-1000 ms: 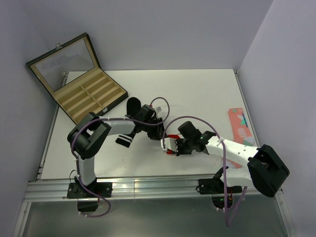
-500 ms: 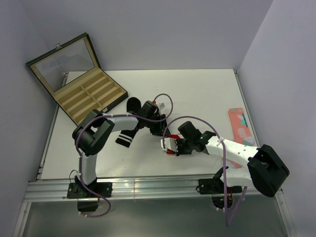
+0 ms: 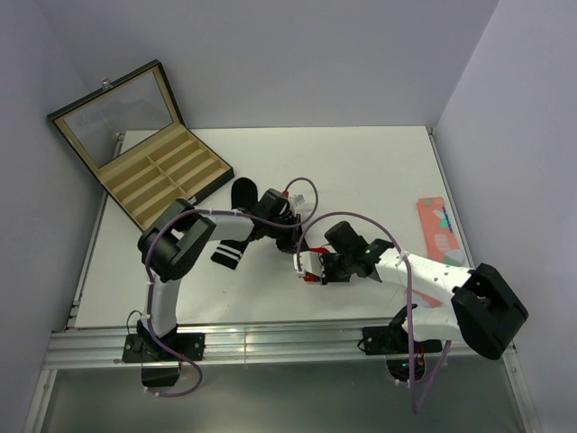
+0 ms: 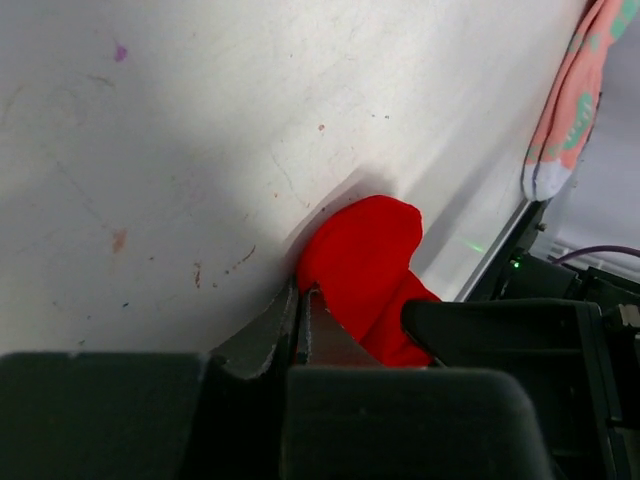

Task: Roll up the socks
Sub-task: Move the sock to the center of the board.

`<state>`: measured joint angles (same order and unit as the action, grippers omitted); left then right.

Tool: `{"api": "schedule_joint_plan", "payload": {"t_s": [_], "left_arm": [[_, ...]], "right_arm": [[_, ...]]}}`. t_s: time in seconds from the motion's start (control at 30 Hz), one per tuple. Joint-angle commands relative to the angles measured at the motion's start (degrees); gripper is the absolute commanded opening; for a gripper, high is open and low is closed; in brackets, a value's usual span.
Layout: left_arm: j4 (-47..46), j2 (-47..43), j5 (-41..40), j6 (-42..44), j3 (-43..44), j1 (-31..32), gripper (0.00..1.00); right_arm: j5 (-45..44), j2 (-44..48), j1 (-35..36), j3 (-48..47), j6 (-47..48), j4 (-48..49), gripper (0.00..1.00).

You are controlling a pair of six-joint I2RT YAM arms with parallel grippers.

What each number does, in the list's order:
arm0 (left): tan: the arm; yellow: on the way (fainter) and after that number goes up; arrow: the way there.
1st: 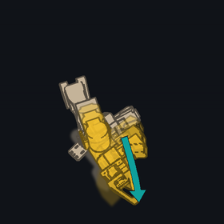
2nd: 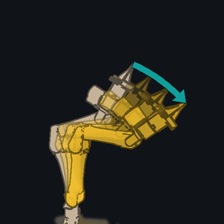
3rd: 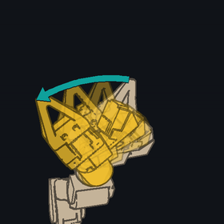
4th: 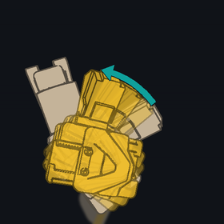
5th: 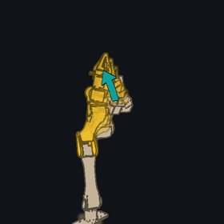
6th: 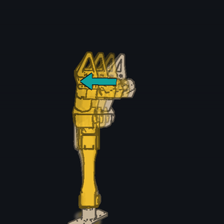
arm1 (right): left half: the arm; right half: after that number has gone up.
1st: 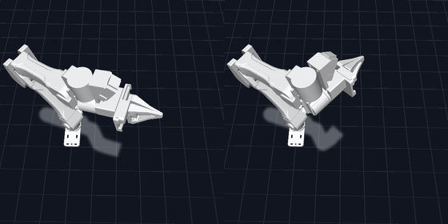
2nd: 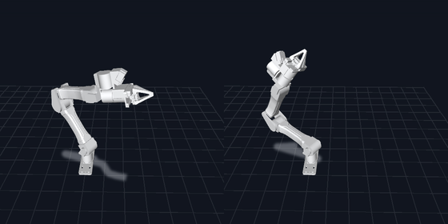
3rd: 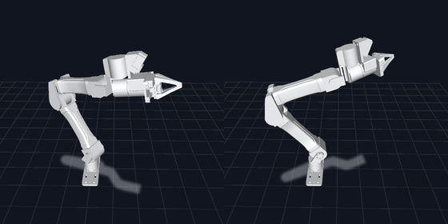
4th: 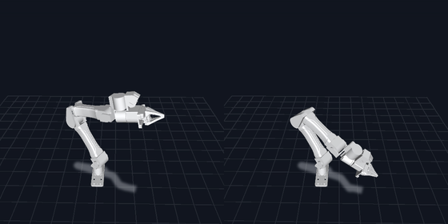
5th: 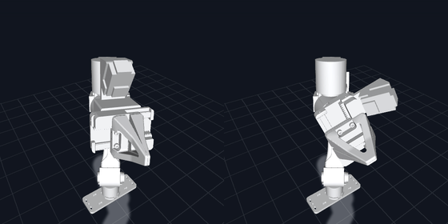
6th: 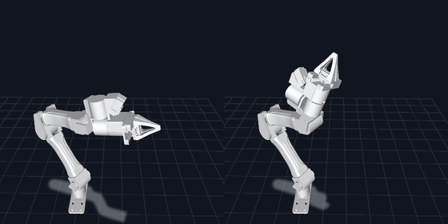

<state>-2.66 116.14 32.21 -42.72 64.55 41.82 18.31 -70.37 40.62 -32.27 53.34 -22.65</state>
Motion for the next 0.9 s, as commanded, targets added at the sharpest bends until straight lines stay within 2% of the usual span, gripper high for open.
{"api": "schedule_joint_plan", "payload": {"t_s": [0.0,0.3,0.57,0.87], "left_arm": [[0.55,0.33,-3.37,-0.61,-5.65,-1.30,0.00],[-2.09,-11.80,-10.32,-1.40,-15.60,-7.81,0.00],[-5.86,-14.97,-13.92,-1.66,-20.07,-8.07,0.00],[-12.63,-14.80,-14.01,-3.07,-23.15,-7.81,0.00]], "right_arm": [[-0.91,-1.35,-0.10,-1.47,-1.05,-3.27,0.13],[6.73,-7.67,-0.02,-11.75,-1.57,-8.97,0.13],[14.83,-16.63,0.16,-19.31,1.41,-18.20,0.13],[21.94,-28.40,0.78,-25.99,5.19,-28.57,0.13]]}}
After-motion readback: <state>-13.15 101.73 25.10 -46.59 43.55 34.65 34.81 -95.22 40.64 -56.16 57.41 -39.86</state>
